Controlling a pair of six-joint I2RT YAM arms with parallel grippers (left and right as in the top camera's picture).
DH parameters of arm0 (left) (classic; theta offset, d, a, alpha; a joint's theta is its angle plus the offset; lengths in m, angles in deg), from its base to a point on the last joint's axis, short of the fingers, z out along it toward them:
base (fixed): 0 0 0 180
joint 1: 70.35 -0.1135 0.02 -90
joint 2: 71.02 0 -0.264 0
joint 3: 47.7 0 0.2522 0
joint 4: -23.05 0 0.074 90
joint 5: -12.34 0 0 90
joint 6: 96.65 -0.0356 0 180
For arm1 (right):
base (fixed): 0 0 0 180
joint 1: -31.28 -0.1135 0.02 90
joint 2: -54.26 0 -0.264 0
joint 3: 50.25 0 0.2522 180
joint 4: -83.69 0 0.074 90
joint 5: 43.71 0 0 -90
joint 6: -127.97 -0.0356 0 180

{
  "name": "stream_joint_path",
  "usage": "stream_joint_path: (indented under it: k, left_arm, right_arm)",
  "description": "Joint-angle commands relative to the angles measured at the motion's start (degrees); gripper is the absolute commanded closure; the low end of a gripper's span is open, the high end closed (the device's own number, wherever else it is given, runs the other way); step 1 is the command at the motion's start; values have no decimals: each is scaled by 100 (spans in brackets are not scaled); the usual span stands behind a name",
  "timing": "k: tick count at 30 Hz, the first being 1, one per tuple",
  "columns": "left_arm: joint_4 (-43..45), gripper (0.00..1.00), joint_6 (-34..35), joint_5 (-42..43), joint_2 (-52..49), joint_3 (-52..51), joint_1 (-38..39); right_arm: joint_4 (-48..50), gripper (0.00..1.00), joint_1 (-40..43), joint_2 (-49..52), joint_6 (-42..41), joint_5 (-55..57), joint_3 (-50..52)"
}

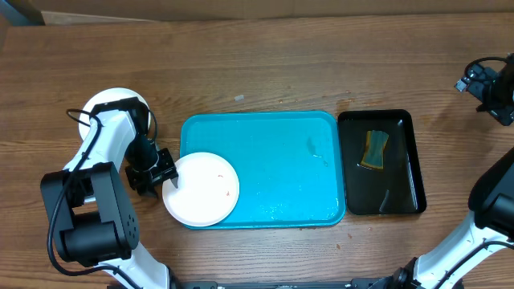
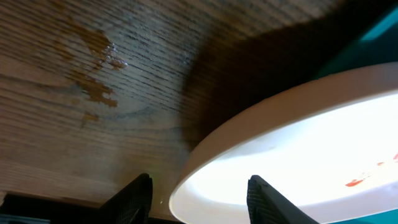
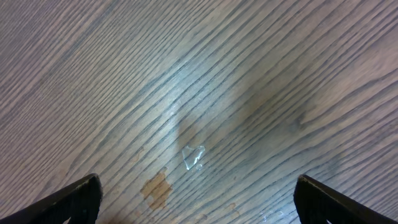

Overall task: Clean dirty plates on tray and stack at the side
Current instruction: 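Move left gripper to the remaining white plate and grasp its edge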

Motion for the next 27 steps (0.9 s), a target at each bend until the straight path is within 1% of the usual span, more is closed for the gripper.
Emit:
stream_joint_path:
  k: [1,4,6,8,12,14,19,26,27]
  left_arm:
    - [79,50,-24,151,136,-181,9]
    - [101,52,-24,238,136,-243,9]
    - [101,56,-31,380,136,-249,11]
    - [103,60,-155,680,136,-251,11]
    - [197,63,-671,1510,136,-251,11]
    - [275,63,-833,1875,136,-251,17]
    - [673,61,-824,1904,136,-254,223]
    - [1145,50,-820,1987,136,-254,905]
    - [1189,50,-817,1989,136,-254,1001]
  right_arm:
    - [37,0,-11,-164,-48,-7,-44]
    - [37,0,-11,-164,-46,-7,-44]
    - [37,0,-11,-164,-46,-7,-44]
    - [37,0,-11,-164,-46,-7,-44]
    - [37,0,-11,-164,-46,-7,-44]
    - [37,0,-11,-164,-46,-7,-44]
    - [39,0,-11,-164,-48,-7,-44]
    - [39,0,-11,-164,-46,-7,-44]
    - [37,0,-11,-164,-46,-7,-44]
